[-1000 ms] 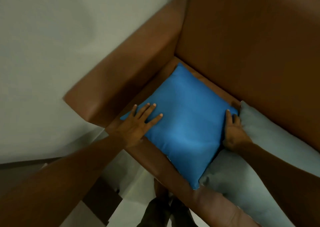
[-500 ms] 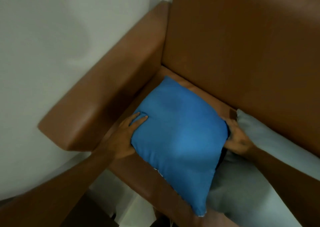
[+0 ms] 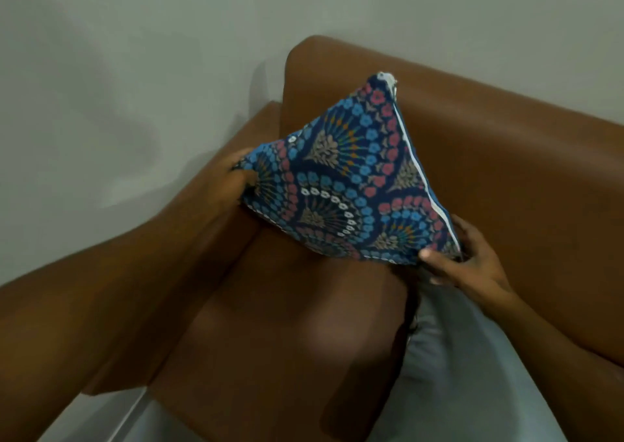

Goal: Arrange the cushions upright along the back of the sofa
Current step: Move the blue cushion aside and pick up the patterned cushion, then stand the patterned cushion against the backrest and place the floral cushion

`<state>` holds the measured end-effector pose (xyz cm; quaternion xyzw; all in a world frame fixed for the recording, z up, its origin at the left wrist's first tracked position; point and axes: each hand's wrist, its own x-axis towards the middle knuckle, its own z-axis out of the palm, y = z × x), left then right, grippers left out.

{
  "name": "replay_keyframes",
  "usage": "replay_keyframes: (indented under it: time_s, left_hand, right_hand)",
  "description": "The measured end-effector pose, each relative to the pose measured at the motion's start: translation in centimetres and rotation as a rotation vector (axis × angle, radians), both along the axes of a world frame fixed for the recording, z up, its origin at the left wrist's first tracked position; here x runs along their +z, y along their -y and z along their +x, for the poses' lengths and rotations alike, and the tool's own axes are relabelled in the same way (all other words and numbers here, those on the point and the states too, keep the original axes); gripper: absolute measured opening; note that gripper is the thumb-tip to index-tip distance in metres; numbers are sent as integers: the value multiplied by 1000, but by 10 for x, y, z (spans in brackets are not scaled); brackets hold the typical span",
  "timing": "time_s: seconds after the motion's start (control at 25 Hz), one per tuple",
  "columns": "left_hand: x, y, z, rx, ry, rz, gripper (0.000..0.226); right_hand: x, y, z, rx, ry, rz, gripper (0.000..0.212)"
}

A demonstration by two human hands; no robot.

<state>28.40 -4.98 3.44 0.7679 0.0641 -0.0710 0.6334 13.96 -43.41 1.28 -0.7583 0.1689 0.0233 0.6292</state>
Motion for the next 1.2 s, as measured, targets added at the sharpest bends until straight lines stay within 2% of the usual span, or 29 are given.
replay_keyframes:
  time_s: [0.04, 0.2, 0.32, 0.44, 0.52, 0.68, 0.84, 0.92, 1.08, 1.2]
  left_hand:
    - [-4, 6, 3, 16, -45, -46, 59]
    - [-5, 5, 10, 36, -144, 68, 38]
    - [4, 2, 32, 99, -146, 50, 25]
    - [-11, 16, 41, 142, -257, 105, 22]
    - [-31, 23, 36, 132, -252, 160, 25]
    - [-44, 15, 23, 59, -66, 289, 39]
    - [-44, 14, 12, 49, 96, 311, 32]
    - [-45, 18, 6, 59, 205, 415, 30]
    - [-43, 18, -24, 151, 333, 637, 58]
    - [-48, 28, -78, -10, 517, 651, 62]
  right_hand:
    - [-6, 0, -3, 45, 52, -60, 77]
    - [-25, 7, -7, -74, 149, -46, 43]
    - [-20, 19, 3, -131, 232, -13, 33]
    - [-26, 20, 25, -137, 81, -76, 29]
    - [-38, 17, 33, -107, -14, -121, 29]
    - [-49, 13, 35, -110, 24, -100, 28]
    - [-58, 0, 37, -174, 69, -208, 33]
    - [-58, -6, 38, -236, 71, -283, 39]
    - [-46, -20, 24, -336, 135, -552, 63]
    - [-40, -18, 4, -324, 193, -613, 62]
